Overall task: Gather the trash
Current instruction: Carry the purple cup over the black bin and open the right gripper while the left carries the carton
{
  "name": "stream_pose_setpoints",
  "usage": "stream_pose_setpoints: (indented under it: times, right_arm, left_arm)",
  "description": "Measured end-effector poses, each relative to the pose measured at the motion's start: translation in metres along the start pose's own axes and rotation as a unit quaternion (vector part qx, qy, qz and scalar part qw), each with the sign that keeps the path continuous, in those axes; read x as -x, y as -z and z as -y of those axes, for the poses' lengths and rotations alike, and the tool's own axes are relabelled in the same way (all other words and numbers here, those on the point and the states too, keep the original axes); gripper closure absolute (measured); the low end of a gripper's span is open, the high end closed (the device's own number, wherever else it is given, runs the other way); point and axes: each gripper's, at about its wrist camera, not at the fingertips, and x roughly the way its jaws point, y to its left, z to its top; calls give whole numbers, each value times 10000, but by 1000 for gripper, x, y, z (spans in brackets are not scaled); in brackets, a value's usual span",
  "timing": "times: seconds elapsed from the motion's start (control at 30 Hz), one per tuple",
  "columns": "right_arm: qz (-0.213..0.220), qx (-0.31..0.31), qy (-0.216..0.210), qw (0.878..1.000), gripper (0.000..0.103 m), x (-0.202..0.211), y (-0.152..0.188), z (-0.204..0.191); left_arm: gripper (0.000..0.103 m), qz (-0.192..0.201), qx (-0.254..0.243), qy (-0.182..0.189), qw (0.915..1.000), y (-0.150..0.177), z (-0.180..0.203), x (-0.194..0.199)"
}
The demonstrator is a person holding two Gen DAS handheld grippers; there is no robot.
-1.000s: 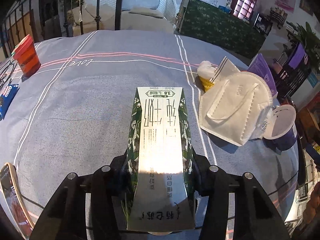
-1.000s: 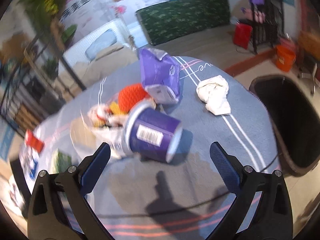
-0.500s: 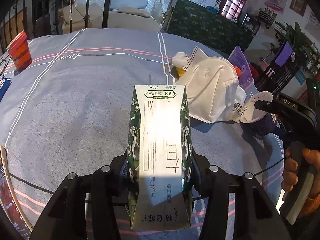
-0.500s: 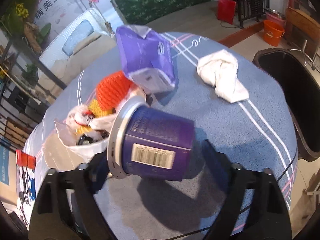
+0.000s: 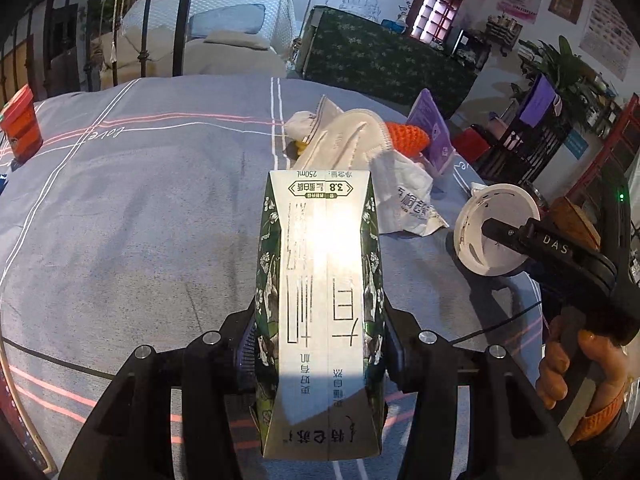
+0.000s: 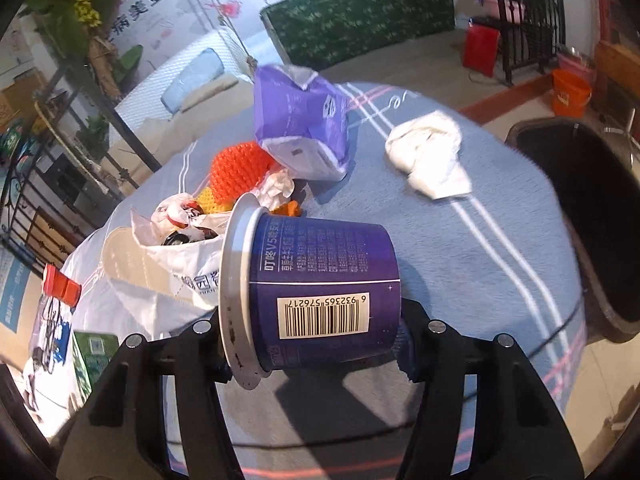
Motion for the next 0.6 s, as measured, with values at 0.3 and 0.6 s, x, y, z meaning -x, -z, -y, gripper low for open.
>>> stream_pose_setpoints:
  times: [0.3,0.6]
  right_arm:
    - [654,346,316,9968,45,48,14,31]
    - [956,-150,923,9910,45,78,-1,103]
  left_arm:
    - [53,145,-570,361,9976,-3,50,-7]
    - [53,43,-1417,877,9860,-8,121,-33]
